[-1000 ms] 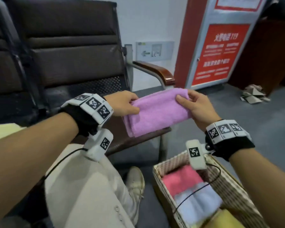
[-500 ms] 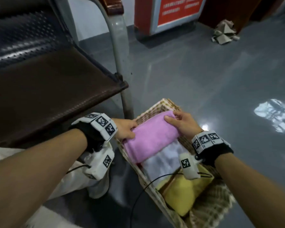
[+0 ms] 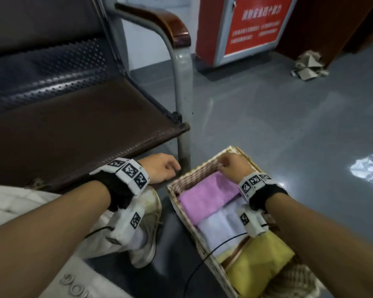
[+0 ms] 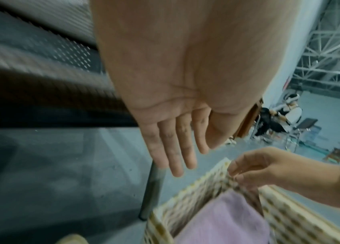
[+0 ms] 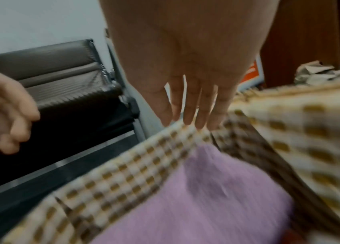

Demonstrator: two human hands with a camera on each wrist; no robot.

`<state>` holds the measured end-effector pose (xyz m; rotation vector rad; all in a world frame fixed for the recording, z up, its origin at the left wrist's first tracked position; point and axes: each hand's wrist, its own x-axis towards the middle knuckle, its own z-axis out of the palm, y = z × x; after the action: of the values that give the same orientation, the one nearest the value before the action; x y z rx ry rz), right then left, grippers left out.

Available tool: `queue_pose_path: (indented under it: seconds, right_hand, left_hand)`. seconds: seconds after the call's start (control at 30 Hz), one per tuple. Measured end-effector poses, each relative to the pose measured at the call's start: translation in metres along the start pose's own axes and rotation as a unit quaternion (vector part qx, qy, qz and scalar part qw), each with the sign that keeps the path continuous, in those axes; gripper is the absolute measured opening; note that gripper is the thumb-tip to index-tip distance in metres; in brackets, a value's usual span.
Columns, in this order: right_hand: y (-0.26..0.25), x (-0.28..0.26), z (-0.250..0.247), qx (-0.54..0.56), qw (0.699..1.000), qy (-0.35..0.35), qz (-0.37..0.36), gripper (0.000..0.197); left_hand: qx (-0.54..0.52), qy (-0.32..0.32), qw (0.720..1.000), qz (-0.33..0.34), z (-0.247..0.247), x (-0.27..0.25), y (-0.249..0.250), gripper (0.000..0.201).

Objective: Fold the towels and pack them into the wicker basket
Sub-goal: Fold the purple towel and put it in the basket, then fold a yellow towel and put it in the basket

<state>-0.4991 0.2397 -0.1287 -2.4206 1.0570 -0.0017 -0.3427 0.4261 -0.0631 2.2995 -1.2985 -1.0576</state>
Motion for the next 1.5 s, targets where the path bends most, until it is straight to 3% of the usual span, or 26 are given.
queue_pose_path:
  seconds: [0.17, 0.4, 0.53, 0.7, 0.93, 1.03, 1.13, 1.37, 1.5]
  right_hand:
    - [-0.091, -0.015, -0.047, -0.020, 0.992, -0.019, -0.126, 0.023]
    - [-0.264, -0.034, -0.094, -0.052, 0.950, -0.007, -0.308, 0.014]
    - [-0.372, -0.039, -0.087, -0.088, 0.913, -0.034, -0.398, 0.013]
    - [-0.487, -0.045, -0.039, -0.129, 0.865, -0.084, -0.478, 0.016]
    - [-0.608, -0.049, 0.075, -0.186, 0.794, -0.184, -0.549, 0.020]
    - [-0.647, -0.044, 0.131, -0.191, 0.781, -0.211, -0.556, 0.020]
    - [-0.675, -0.035, 0.185, -0.199, 0.788, -0.216, -0.542, 0.028]
    - [-0.698, -0.011, 0.264, -0.216, 0.858, -0.186, -0.427, 0.071]
    - [-0.691, -0.008, 0.270, -0.211, 0.859, -0.177, -0.431, 0.041]
  left_hand:
    - [-0.110, 0.126, 0.986, 0.026, -0.062, -0.067, 0.002, 0.014]
    - [-0.225, 0.306, 0.925, 0.029, -0.157, -0.186, -0.017, 0.018]
    - [-0.240, 0.383, 0.892, -0.009, -0.191, -0.247, -0.065, 0.019]
    - [-0.268, 0.447, 0.849, -0.085, -0.205, -0.303, -0.158, 0.014]
    - [-0.269, 0.453, 0.820, -0.223, -0.194, -0.354, -0.306, 0.015]
    - [-0.249, 0.445, 0.810, -0.288, -0.188, -0.364, -0.359, 0.013]
    - [-0.240, 0.447, 0.797, -0.327, -0.181, -0.367, -0.400, 0.013]
    - [-0.161, 0.383, 0.835, -0.360, -0.175, -0.360, -0.441, 0.017]
    - [-0.143, 0.360, 0.846, -0.365, -0.172, -0.362, -0.444, 0.019]
